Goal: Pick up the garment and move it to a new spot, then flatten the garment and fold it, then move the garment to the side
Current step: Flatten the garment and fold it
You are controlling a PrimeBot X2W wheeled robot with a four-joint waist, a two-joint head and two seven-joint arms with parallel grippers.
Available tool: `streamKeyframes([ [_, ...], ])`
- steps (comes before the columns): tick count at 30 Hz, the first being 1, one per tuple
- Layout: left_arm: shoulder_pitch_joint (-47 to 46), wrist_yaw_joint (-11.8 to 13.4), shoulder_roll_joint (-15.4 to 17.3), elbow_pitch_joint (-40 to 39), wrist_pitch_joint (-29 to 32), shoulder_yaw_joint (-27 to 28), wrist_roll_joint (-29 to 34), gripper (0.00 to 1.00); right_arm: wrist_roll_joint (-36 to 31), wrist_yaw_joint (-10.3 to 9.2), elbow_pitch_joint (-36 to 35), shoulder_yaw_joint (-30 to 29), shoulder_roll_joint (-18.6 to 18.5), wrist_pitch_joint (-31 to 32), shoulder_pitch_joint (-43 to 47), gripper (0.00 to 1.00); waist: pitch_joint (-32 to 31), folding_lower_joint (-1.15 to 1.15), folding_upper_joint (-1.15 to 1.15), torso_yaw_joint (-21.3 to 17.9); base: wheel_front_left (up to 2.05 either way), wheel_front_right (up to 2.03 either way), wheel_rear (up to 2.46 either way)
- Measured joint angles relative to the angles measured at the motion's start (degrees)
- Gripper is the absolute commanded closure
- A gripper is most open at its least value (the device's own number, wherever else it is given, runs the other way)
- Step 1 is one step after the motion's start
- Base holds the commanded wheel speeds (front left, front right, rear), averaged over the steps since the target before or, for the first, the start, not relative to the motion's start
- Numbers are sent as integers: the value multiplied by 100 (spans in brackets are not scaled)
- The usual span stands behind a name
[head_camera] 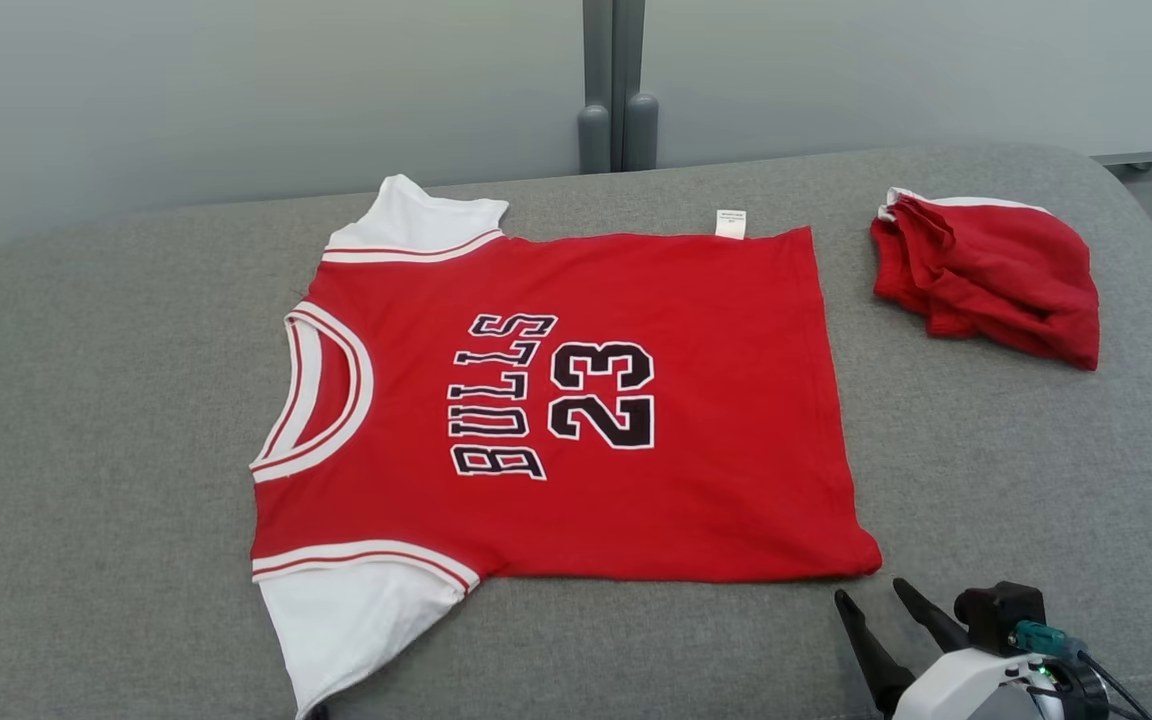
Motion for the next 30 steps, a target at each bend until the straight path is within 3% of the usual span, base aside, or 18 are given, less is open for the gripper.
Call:
streamKeyframes([
  [18,206,-76,235,-438,33,88,-140,0,-356,-42,-862,-569,-191,0,268,0,-45,0,0,-124,0,0,0],
  [30,152,-76,326,-1096,-71,215,-53,0,-555,-226,-1595,-1037,-222,0,130,0,-186,0,0,-161,0,0,0],
])
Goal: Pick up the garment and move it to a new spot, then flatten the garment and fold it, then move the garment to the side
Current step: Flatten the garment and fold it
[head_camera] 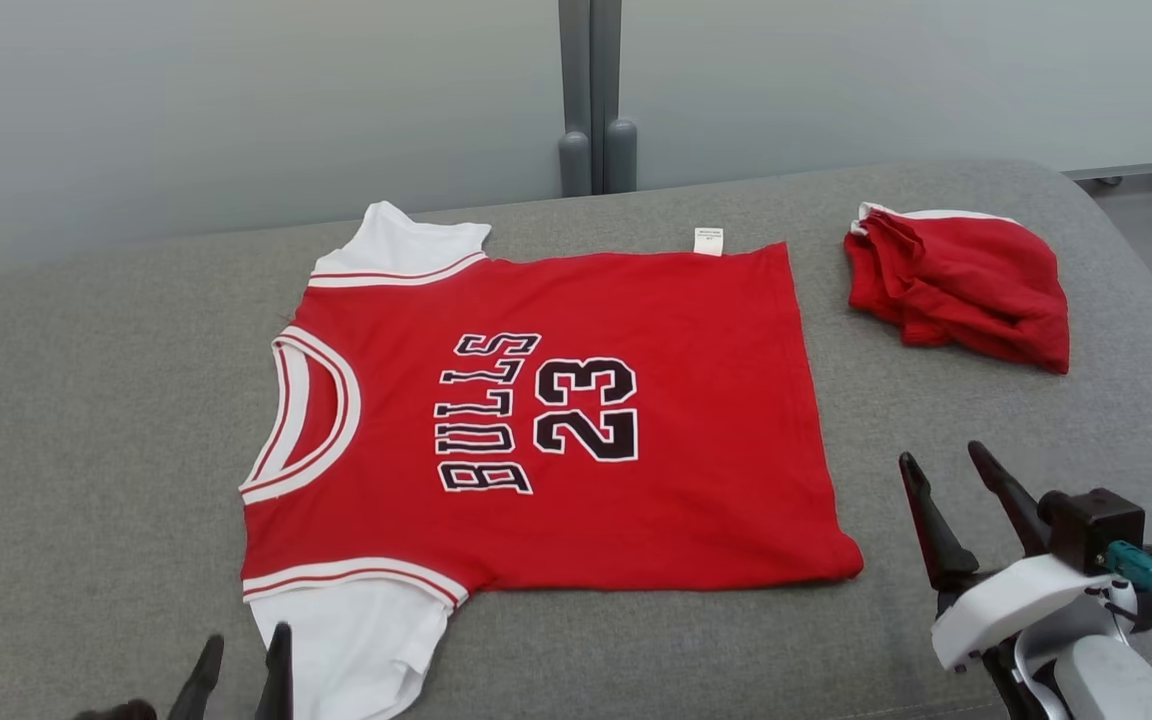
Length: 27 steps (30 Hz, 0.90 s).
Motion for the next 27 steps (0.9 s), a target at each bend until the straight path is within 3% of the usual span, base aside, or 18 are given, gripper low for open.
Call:
streamKeyframes([
  [9,-697,35,-74,-582,-63,-110,305,0,-100,-113,-469,-175,90,0,-329,0,-103,0,0,-72,0,0,0],
  [15,-722,299,-192,-719,-89,22,325,0,-98,-129,-568,-149,393,0,-407,0,-129,0,0,-193,0,0,0],
  [27,-494,734,-247,-733,-89,34,502,0,-101,-208,-501,-132,465,0,-186,0,-173,0,0,-210,0,0,0],
])
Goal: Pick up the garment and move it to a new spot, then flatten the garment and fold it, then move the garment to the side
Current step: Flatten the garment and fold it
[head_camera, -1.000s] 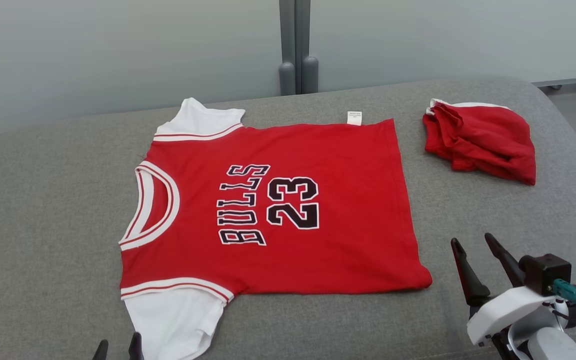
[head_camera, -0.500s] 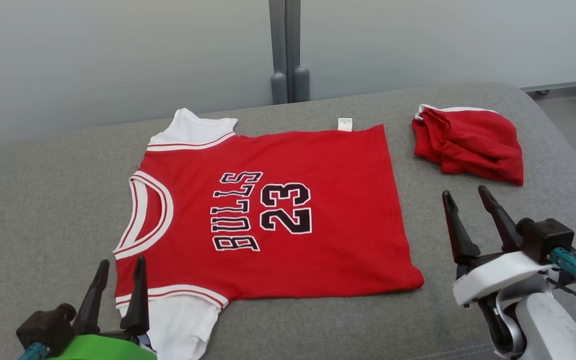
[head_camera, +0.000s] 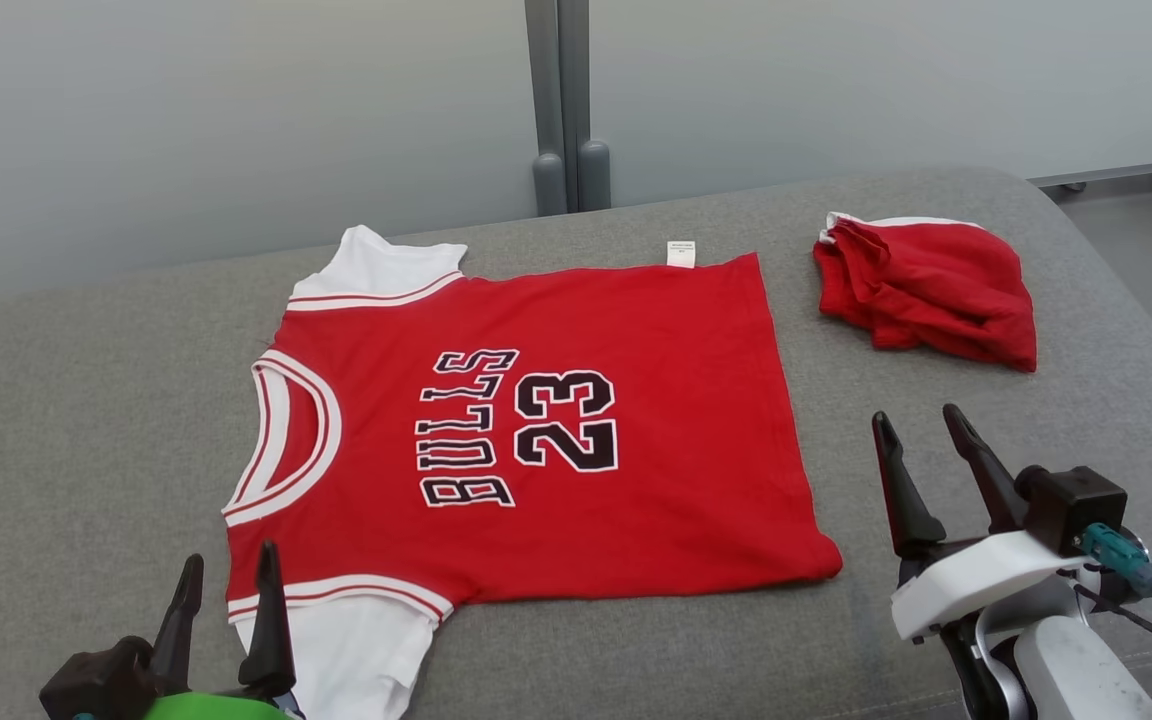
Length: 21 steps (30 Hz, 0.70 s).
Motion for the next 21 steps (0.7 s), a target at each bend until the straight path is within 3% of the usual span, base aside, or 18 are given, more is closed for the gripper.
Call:
streamKeyframes([
  [21,122,157,-35,-58,0,-175,85,0,-49,20,116,12,93,0,105,0,-98,0,0,100,0,0,0],
])
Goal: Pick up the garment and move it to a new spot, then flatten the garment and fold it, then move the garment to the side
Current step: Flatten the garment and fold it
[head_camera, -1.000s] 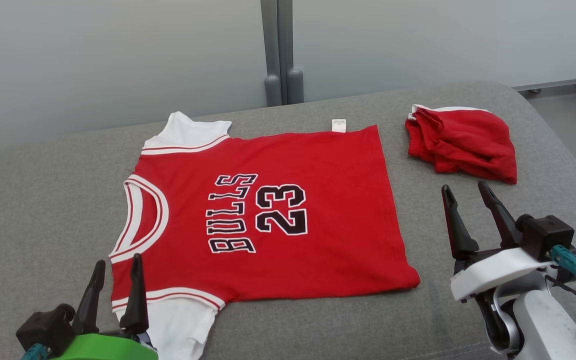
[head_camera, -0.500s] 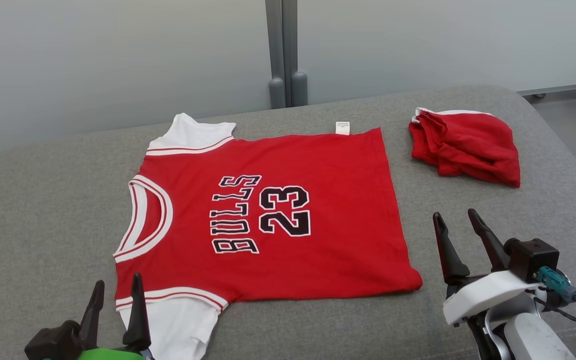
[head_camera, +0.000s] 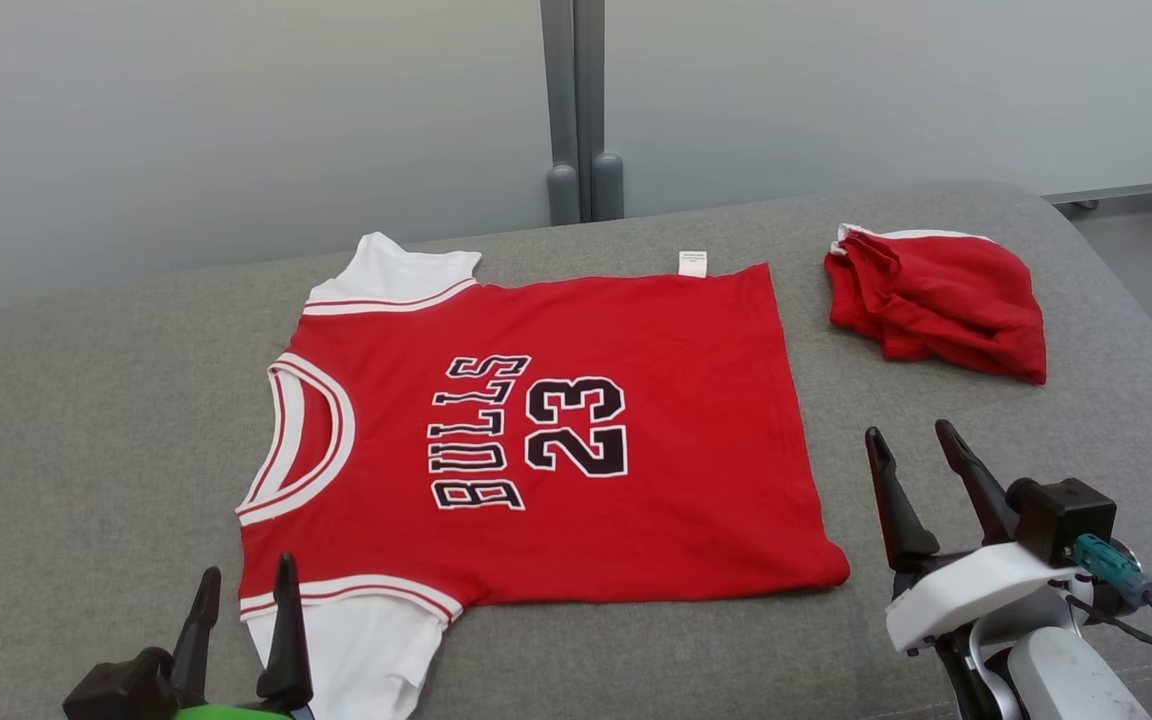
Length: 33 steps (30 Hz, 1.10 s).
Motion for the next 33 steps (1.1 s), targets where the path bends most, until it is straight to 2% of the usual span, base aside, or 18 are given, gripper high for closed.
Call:
streamKeyframes([
  [15,174,19,-19,112,112,-53,-60,0,-9,62,47,-27,26,0,28,0,-35,0,0,46,0,0,0],
  [24,448,49,-97,764,517,-5,-755,0,-9,102,89,-45,46,0,143,0,97,0,0,42,0,0,0],
  [33,448,52,-101,1423,714,-23,-858,0,-62,179,88,-44,34,0,115,0,313,0,0,-54,0,0,0],
])
